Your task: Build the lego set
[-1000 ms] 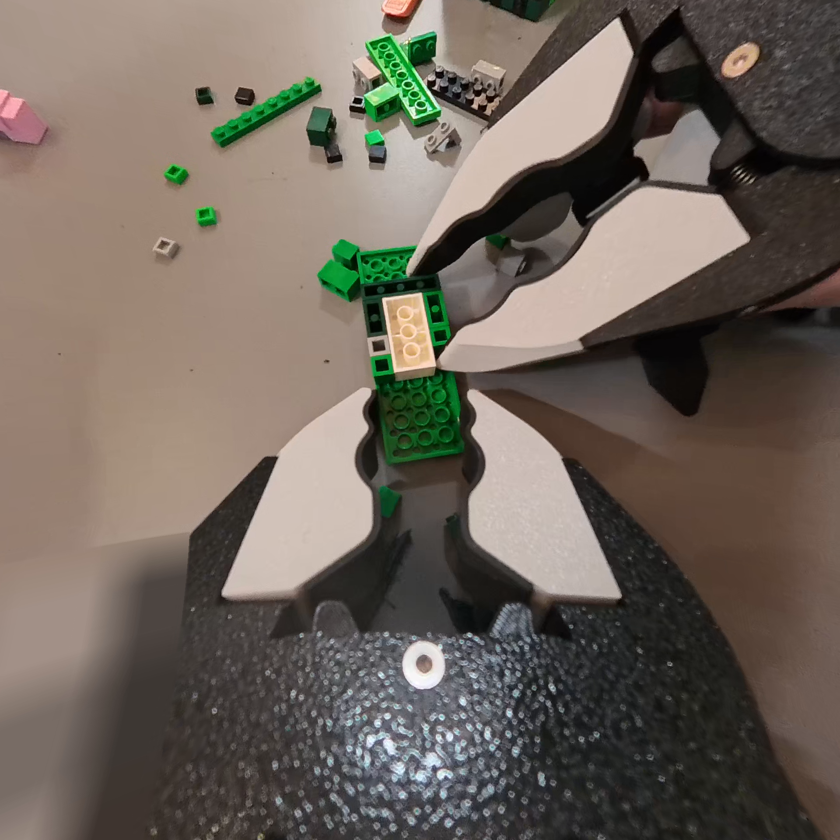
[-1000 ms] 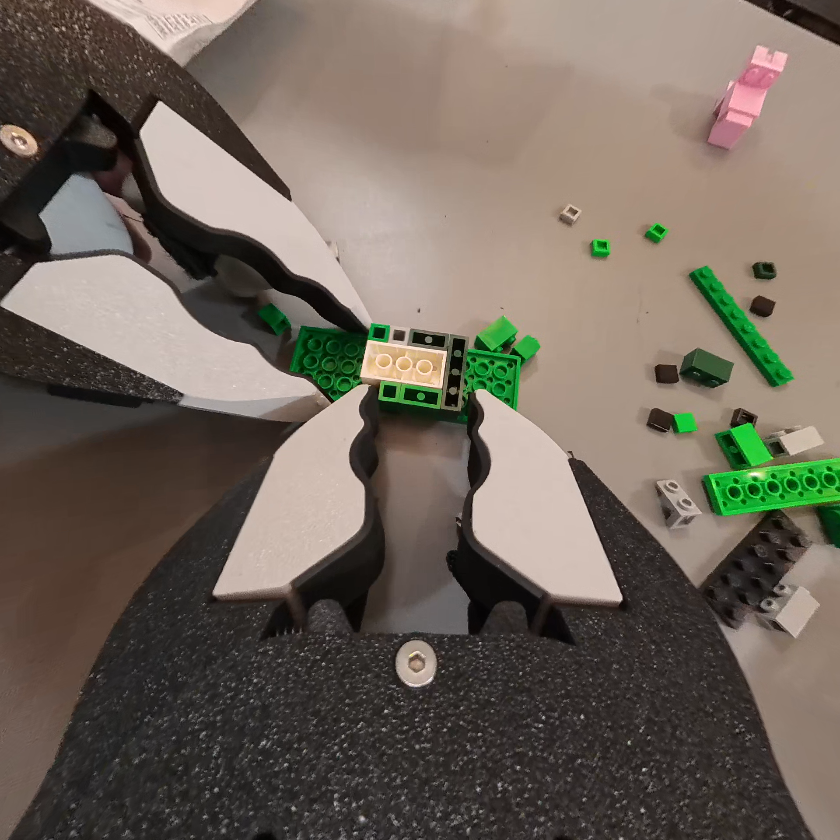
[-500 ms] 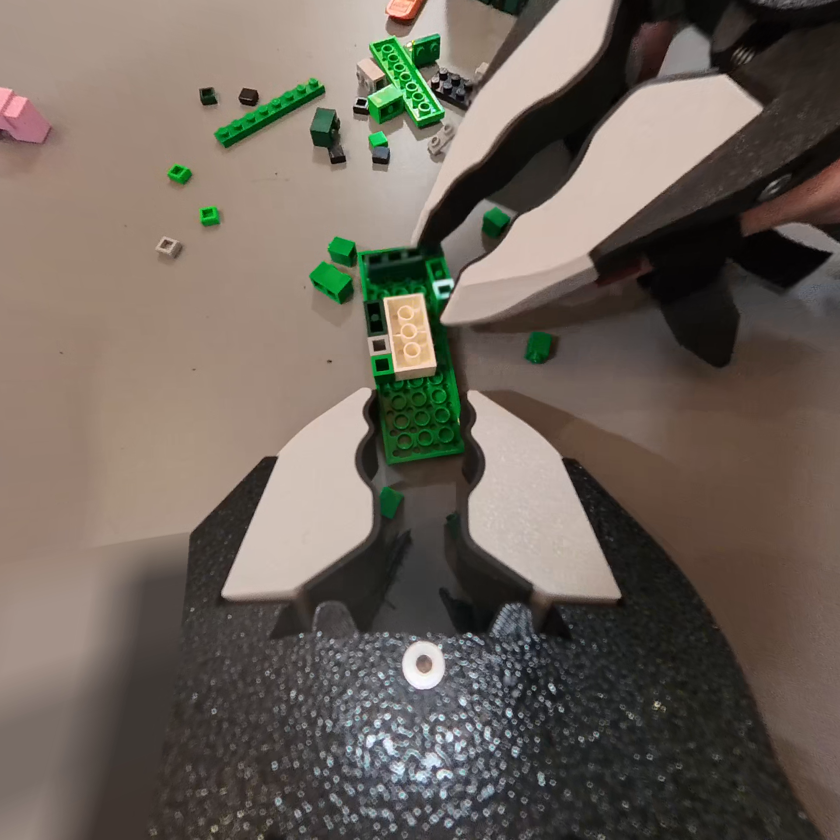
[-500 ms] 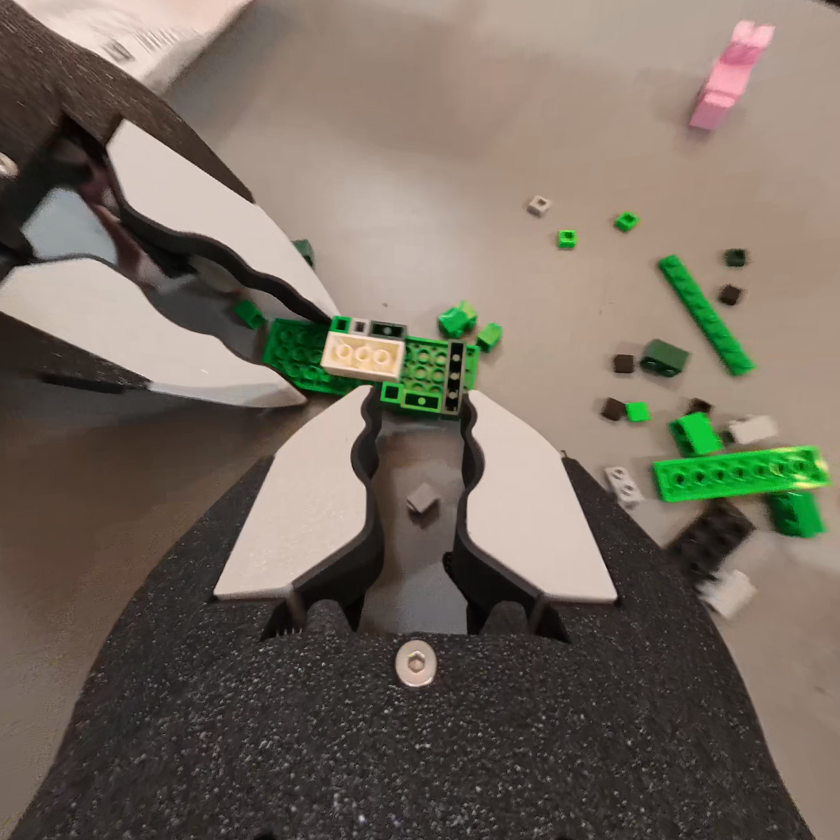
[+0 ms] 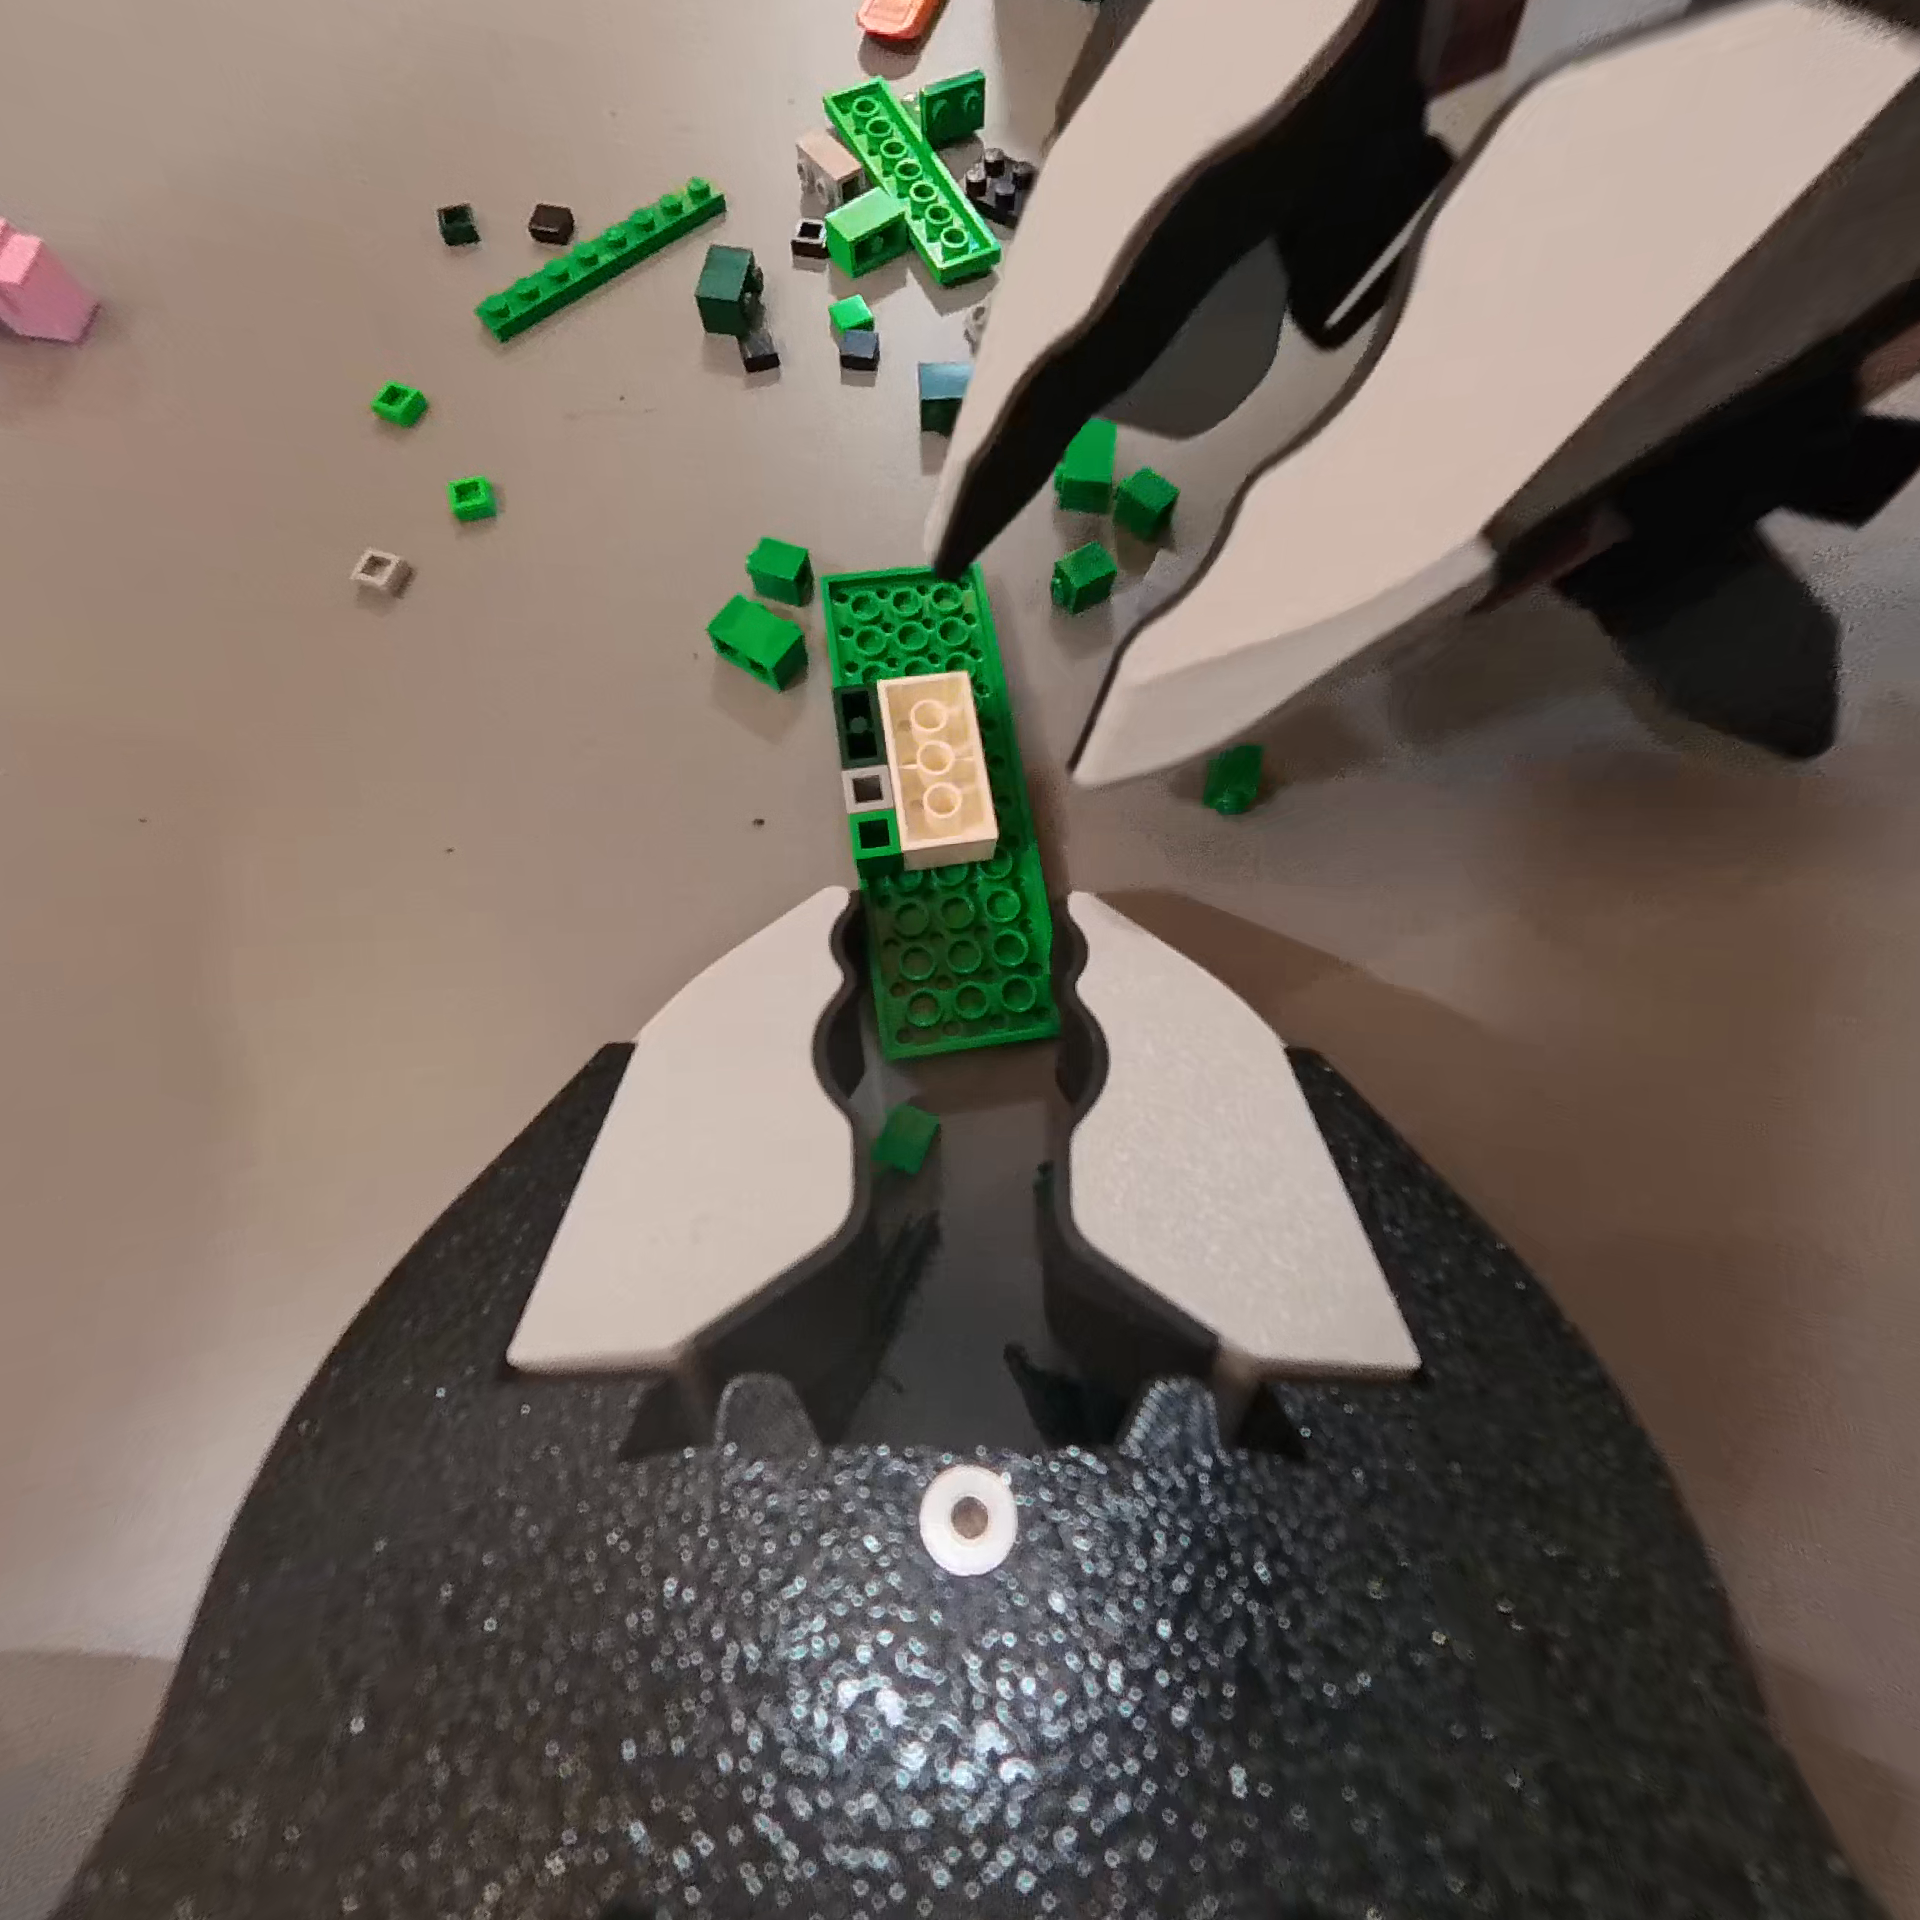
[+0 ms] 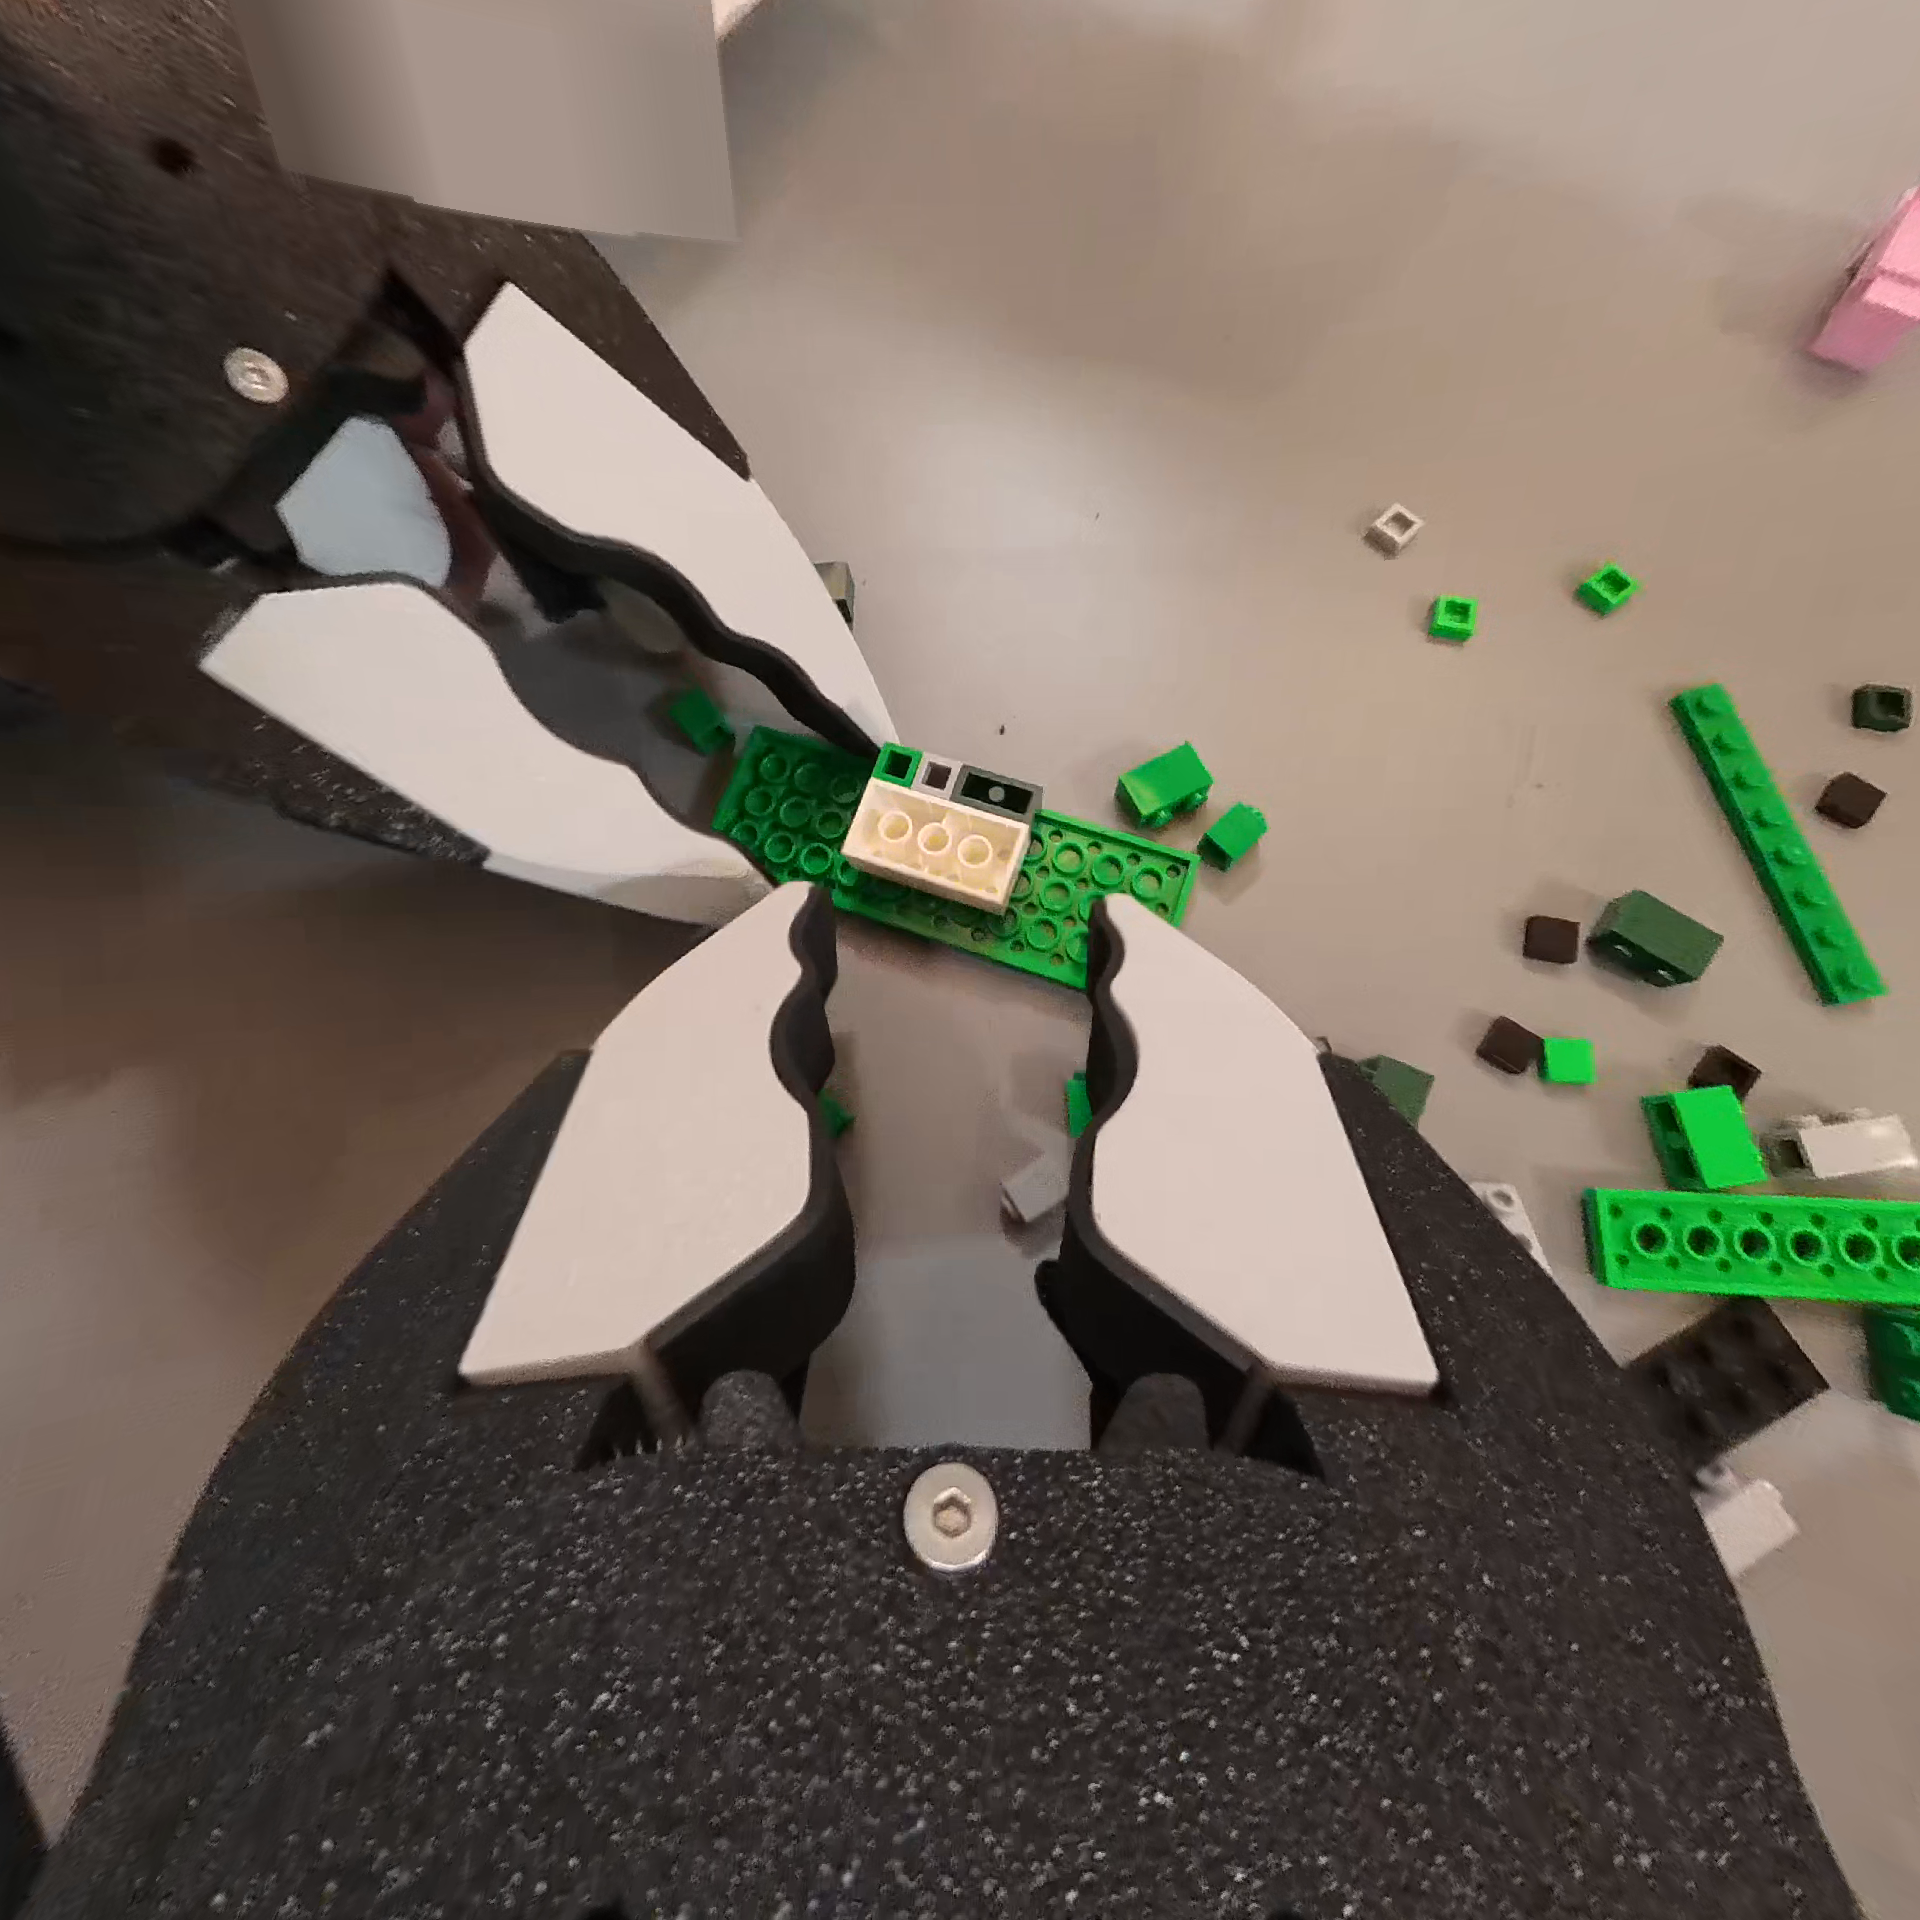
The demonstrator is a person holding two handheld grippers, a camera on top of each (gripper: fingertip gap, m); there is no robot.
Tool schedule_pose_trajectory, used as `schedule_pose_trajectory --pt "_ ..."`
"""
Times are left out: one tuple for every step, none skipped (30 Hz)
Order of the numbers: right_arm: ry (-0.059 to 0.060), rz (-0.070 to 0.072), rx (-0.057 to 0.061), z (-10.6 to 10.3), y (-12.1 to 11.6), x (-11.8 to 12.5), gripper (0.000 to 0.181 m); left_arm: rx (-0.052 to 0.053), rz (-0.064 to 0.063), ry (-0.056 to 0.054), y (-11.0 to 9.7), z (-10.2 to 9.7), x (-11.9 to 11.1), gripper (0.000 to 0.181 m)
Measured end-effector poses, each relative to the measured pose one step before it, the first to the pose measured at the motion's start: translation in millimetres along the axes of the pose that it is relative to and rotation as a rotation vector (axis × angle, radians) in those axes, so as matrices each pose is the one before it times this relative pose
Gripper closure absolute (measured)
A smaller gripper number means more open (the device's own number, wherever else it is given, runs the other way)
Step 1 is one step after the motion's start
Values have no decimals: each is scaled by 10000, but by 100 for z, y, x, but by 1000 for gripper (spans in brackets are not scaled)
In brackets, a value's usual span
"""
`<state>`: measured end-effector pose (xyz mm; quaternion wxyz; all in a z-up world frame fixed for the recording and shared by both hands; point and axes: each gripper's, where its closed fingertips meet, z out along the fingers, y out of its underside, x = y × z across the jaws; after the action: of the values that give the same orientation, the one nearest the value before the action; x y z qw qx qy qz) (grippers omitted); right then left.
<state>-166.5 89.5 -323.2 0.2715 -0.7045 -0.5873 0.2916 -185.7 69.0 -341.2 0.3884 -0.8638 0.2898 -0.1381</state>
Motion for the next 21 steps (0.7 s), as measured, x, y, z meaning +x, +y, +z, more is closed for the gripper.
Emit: schedule_pose_trajectory --pt "168 -3 -51 428 10 -82 136 1 -2 -33 0 -15 -8 147" --pt "105 78 57 352 -101 -225 135 1 -17 -23 0 -1 -4 147" --pt "82 117 89 293 -120 -278 135 -1 -17 -28 1 0 -24 148" --pt "198 92 38 227 -43 -68 137 0 -16 -40 -8 9 -25 147" --pt "299 4 21 172 -29 134 137 0 -6 -38 -7 8 -15 147" --pt "266 -21 26 139 -51 146 138 0 1 -26 3 -3 -7 147" --pt "199 3 -11 135 -18 115 138 0 -6 -14 -4 5 -6 147" --pt "163 -15 -70 181 56 102 139 0 2 -11 -2 3 6 147" --pt "65 -72 -46 112 7 -27 141 -1 16 -12 4 -4 1 147" --pt "6 -72 -42 29 -43 -74 141 0 13 -26 6 -6 -37 147" --pt "-1 -59 -67 8 5 -58 143 0 13 1 0 0 -8 147" --pt "-47 -72 -25 23 -23 -141 147 0 -6 3 -1 1 -6 147" --pt "-23 -36 21 21 -21 -87 147 0 -1 -4 -1 1 -19 147" --pt "-36 51 60 18 -12 -6 147 0 1 -2 -1 1 -17 147" --pt "-97 141 114 12 -28 23 148 1 -9 -16 3 -4 -23 147" --pt "-145 243 161 23 -70 54 148 0 -13 -18 -7 8 -34 147" --pt "-208 312 171 1 -101 40 147 0 -24 -17 -5 5 -47 147" --pt "-212 276 131 -2 -94 8 147 0 -22 -21 -8 9 -45 147" --pt "-191 235 85 -2 -100 3 148 0 -21 -19 -8 10 -44 147" --pt "-201 273 86 -39 -135 1 148 0 -23 -8 5 -5 -38 147" --pt "-161 342 86 -80 -158 150 155 3 -9 2 -1 -1 -13 147"
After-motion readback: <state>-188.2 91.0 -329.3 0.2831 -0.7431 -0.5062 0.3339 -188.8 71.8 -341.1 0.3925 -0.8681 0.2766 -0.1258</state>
